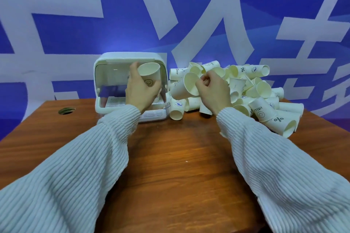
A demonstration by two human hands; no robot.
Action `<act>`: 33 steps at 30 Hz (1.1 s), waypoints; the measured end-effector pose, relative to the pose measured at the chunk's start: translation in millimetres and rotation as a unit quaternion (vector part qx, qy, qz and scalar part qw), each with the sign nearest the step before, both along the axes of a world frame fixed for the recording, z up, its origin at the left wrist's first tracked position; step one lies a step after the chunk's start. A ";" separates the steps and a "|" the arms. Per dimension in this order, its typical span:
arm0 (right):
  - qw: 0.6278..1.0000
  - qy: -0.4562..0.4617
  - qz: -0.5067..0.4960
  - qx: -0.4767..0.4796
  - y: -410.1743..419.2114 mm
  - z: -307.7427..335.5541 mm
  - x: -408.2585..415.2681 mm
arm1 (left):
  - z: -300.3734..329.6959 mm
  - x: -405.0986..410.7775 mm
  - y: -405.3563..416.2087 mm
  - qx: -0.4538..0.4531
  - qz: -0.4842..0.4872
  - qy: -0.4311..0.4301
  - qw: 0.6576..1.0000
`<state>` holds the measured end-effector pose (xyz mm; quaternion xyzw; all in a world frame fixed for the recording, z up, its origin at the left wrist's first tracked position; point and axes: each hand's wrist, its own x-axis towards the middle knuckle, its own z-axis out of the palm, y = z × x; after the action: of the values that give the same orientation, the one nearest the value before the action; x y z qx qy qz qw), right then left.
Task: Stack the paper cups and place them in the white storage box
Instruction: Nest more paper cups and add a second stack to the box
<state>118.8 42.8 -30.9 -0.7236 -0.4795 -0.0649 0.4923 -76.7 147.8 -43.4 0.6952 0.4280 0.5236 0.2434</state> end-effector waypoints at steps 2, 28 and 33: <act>1.000 0.002 0.016 0.006 18.6 7.1 -17.9 | -2.7 -16.1 5.7 -0.006 0.026 -0.007 1.000; 0.979 -0.113 0.000 -0.173 111.6 -24.0 -62.7 | -9.1 -40.6 51.4 0.021 -0.016 0.038 0.999; 0.977 -0.129 0.003 -0.169 97.6 -29.7 -53.2 | 3.4 -15.0 57.7 0.028 -0.036 0.064 0.997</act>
<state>65.6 140.4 -60.6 -0.7803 -0.5452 -0.0745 0.2973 -91.7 205.4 -39.9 0.7491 0.4021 0.4808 0.2146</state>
